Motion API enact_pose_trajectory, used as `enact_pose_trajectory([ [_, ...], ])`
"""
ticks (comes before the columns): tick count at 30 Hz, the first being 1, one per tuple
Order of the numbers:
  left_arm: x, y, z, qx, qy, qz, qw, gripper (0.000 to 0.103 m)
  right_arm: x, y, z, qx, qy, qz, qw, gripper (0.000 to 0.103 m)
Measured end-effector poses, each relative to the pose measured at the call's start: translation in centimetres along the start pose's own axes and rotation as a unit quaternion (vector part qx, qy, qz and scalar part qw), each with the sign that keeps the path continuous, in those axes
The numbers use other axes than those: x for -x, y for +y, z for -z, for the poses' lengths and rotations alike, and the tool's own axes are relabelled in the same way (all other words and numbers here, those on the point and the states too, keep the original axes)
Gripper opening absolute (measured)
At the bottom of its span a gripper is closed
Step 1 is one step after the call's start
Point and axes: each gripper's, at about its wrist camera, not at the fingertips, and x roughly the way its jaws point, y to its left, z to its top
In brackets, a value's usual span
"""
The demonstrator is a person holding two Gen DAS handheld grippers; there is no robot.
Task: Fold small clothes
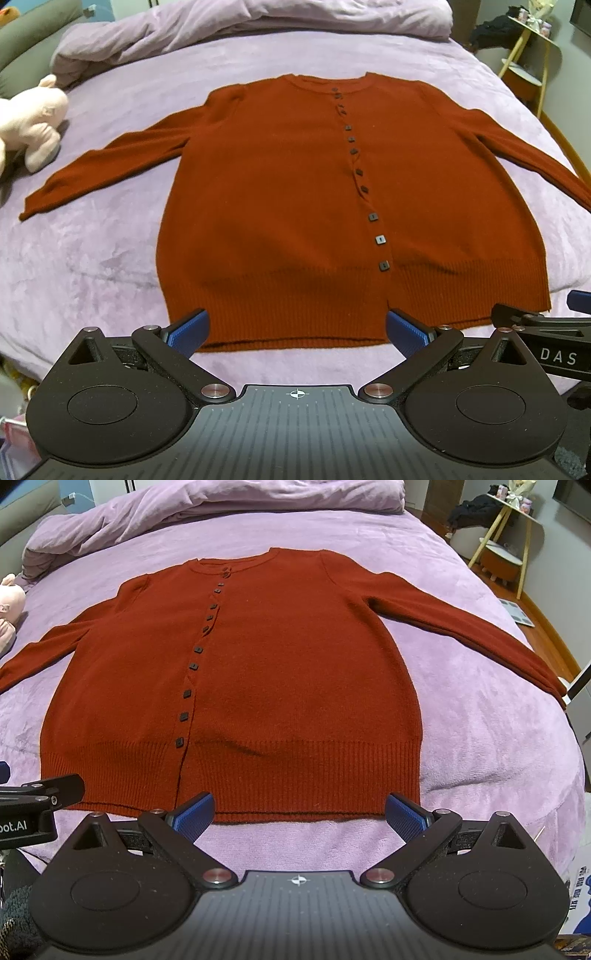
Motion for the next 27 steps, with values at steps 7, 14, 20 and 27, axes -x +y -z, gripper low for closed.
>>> enact_pose_trajectory([
  [7, 0.03, 0.01, -0.02, 0.005, 0.0, 0.003, 1.0, 0.103, -0.08, -0.1, 0.02, 0.0, 0.0, -0.003, 1.0, 0.099],
  [14, -0.03, -0.04, -0.07, 0.01, 0.004, 0.009, 0.9999, 0.103, -0.12, -0.31, 0.1, -0.002, 0.001, -0.004, 1.0, 0.099],
  [20, -0.02, -0.15, -0.11, 0.009, 0.005, 0.01, 0.9999, 0.103, -0.09, -0.38, 0.1, -0.004, 0.002, -0.005, 1.0, 0.099],
  [27, -0.13, -0.18, -0.09, 0.012, 0.009, 0.012, 0.9998, 0.103, -0.05, -0.45, 0.08, -0.005, 0.004, -0.006, 1.0, 0.099],
])
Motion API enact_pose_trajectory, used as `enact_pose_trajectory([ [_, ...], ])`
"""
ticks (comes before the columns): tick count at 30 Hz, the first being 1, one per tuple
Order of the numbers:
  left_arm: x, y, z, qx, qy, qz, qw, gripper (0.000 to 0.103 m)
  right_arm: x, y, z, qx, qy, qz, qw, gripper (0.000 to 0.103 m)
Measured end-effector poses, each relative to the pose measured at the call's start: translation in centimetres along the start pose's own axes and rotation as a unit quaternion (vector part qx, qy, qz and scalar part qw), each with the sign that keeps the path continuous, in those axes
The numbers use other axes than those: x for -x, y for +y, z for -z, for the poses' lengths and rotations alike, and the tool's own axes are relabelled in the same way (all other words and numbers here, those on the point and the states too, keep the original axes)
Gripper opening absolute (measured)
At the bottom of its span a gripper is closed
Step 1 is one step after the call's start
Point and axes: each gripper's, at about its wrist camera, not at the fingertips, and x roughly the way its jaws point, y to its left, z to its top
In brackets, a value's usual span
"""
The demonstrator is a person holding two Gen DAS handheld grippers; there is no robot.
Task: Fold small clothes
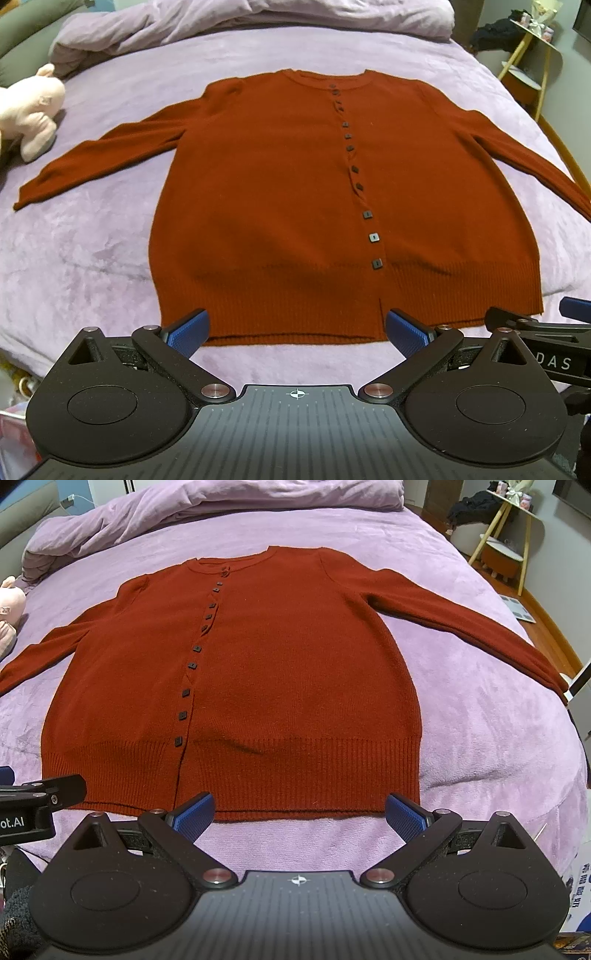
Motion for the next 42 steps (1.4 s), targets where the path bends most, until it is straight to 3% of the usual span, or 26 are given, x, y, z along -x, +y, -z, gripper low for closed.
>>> enact_pose_trajectory([
  [42, -0.58, -0.1, -0.22, 0.001, 0.009, -0.003, 1.0, 0.103, -0.33, -0.59, 0.07, -0.009, 0.003, -0.011, 1.0, 0.099],
])
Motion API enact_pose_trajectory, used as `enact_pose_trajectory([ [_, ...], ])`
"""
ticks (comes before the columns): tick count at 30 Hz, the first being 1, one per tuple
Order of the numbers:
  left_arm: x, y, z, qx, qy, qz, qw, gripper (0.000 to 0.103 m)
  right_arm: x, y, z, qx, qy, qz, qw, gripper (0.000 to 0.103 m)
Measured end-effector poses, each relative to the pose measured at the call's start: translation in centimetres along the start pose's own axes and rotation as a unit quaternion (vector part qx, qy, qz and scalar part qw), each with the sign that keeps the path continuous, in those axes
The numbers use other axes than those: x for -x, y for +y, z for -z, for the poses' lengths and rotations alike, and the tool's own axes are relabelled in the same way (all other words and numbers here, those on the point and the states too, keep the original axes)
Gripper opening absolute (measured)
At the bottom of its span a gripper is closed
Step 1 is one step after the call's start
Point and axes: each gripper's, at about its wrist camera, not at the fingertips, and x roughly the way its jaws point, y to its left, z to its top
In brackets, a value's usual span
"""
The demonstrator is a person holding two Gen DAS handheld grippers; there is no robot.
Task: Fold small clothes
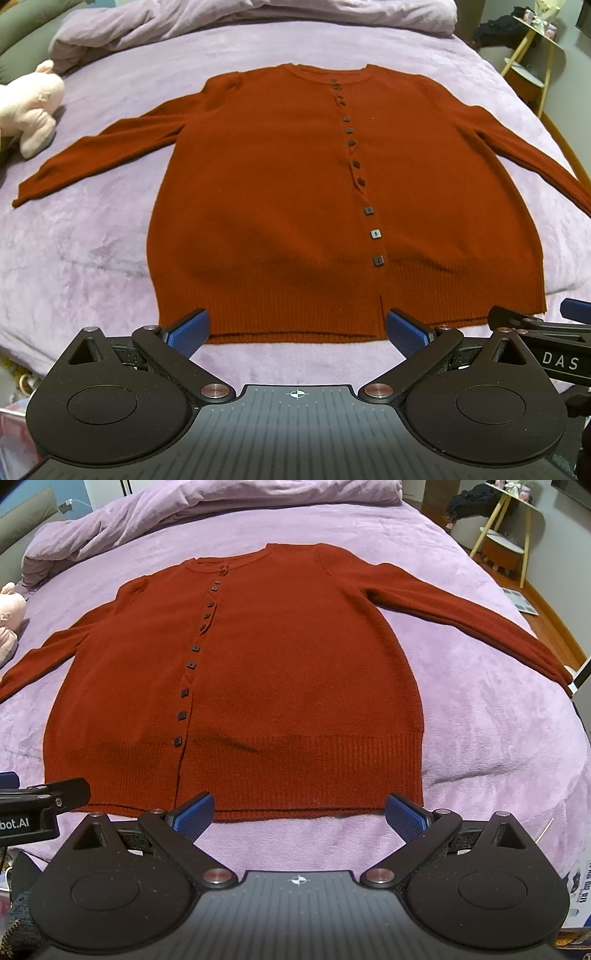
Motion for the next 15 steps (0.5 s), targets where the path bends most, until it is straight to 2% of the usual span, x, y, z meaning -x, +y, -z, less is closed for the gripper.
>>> enact_pose_trajectory([
  [15, -0.55, 0.13, 0.05, 0.001, 0.006, -0.003, 1.0, 0.103, -0.2, -0.34, 0.12, -0.01, -0.001, -0.018, 1.0, 0.099],
])
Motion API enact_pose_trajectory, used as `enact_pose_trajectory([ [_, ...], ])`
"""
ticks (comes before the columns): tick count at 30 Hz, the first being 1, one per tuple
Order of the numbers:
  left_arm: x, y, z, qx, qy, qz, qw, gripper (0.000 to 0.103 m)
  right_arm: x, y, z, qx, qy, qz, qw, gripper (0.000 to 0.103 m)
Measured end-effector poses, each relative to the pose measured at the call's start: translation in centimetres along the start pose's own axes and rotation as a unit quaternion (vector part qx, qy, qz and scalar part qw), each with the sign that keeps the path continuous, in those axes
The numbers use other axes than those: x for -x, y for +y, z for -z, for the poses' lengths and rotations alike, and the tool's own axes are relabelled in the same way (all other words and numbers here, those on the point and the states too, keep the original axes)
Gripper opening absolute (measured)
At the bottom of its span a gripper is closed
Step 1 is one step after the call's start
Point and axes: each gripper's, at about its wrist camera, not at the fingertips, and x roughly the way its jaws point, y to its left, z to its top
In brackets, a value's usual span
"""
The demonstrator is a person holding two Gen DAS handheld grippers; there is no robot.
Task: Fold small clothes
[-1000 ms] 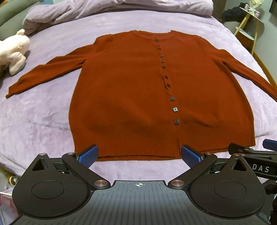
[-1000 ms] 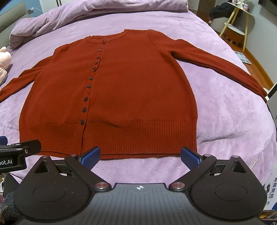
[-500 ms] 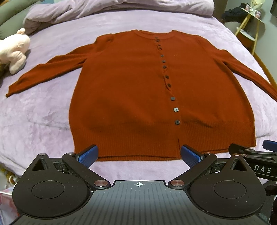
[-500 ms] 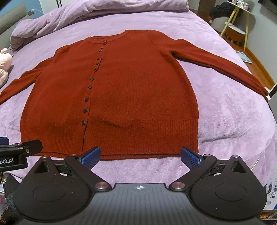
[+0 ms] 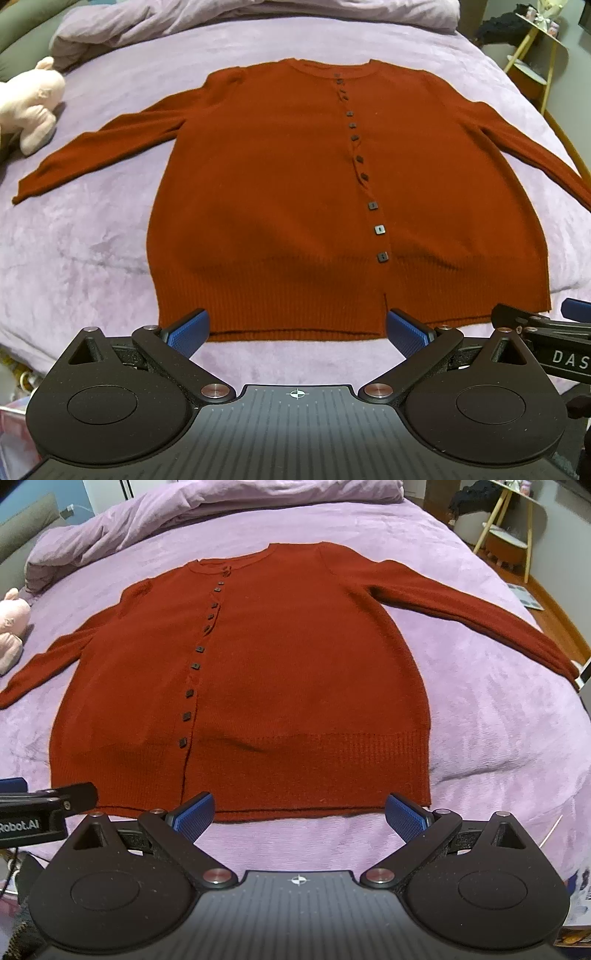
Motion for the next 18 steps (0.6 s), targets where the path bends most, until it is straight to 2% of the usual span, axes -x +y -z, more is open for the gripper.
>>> enact_pose_trajectory([
  [8, -0.4, -0.1, 0.0, -0.002, 0.005, -0.001, 1.0, 0.103, -0.2, -0.1, -0.1, -0.003, -0.003, -0.011, 1.0, 0.099],
  [11, -0.5, 0.0, 0.1, 0.0, 0.004, 0.005, 1.0, 0.103, -0.3, -0.4, 0.0, -0.007, -0.009, -0.029, 1.0, 0.099],
  [14, -0.5, 0.6, 0.1, 0.016, -0.011, 0.042, 0.9989, 0.103, -0.3, -1.5, 0.1, -0.027, -0.035, -0.079, 0.996, 0.099],
  [18, -0.5, 1.8, 0.1, 0.052, -0.048, 0.105, 0.9919, 0.103, -0.8, -4.4, 1.0, -0.064, -0.122, -0.142, 0.98, 0.099],
])
